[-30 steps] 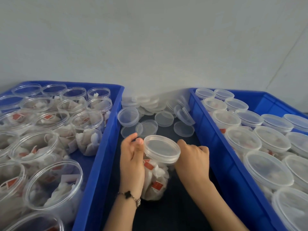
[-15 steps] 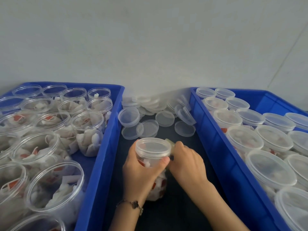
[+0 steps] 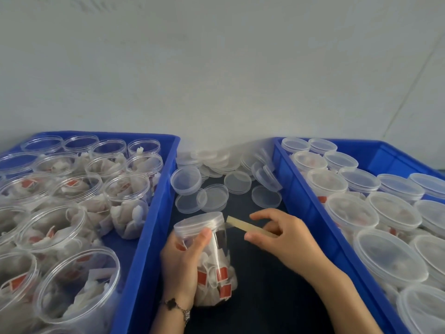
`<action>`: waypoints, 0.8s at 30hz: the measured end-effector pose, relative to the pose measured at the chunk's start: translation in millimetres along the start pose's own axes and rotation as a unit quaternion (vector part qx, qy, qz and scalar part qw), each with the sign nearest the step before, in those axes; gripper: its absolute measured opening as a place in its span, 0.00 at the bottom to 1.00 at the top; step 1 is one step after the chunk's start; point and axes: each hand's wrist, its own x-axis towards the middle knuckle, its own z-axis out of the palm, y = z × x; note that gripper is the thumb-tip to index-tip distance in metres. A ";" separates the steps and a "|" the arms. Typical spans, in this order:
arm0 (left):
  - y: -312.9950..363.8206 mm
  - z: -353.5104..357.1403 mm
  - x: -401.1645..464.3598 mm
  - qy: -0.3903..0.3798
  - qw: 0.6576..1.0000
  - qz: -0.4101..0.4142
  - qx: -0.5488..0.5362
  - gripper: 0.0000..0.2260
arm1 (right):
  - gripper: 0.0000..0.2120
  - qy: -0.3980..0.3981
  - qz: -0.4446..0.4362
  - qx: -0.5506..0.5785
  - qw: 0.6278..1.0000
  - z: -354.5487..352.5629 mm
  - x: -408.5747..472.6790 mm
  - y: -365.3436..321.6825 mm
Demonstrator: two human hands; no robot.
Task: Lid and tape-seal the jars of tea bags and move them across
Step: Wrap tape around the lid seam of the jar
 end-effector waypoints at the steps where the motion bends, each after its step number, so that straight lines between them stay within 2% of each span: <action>1: 0.3 -0.1 -1.6 -0.005 1.000 -0.002 0.000 0.26 | 0.24 0.028 -0.005 -0.024 0.999 -2.5 -0.5 0.9; 3: 1.1 -1.1 -3.9 -0.020 1.000 -0.008 -0.008 0.27 | 0.22 0.073 -0.023 -0.079 0.994 -6.6 -0.5 3.0; 6: 4.0 -2.9 -5.4 -0.059 0.998 -0.006 -0.018 0.29 | 0.23 0.130 -0.031 -0.163 0.978 -11.3 3.2 2.9; 9: 4.7 -2.0 -4.7 -0.101 0.994 -0.012 -0.031 0.33 | 0.23 0.169 -0.025 -0.193 0.966 -14.0 9.2 3.3; 14: 4.2 -1.8 -5.0 -0.164 0.982 -0.048 -0.084 0.36 | 0.21 0.157 0.008 -0.171 0.973 -7.0 14.8 8.2; 20: 6.6 -1.8 -5.3 -0.238 0.950 -0.127 -0.156 0.40 | 0.19 0.145 -0.008 -0.166 0.975 0.1 19.9 8.8; 24: 13.4 -5.4 -9.1 -0.308 0.911 -0.156 -0.226 0.35 | 0.18 0.107 -0.032 -0.168 0.979 5.0 19.6 3.0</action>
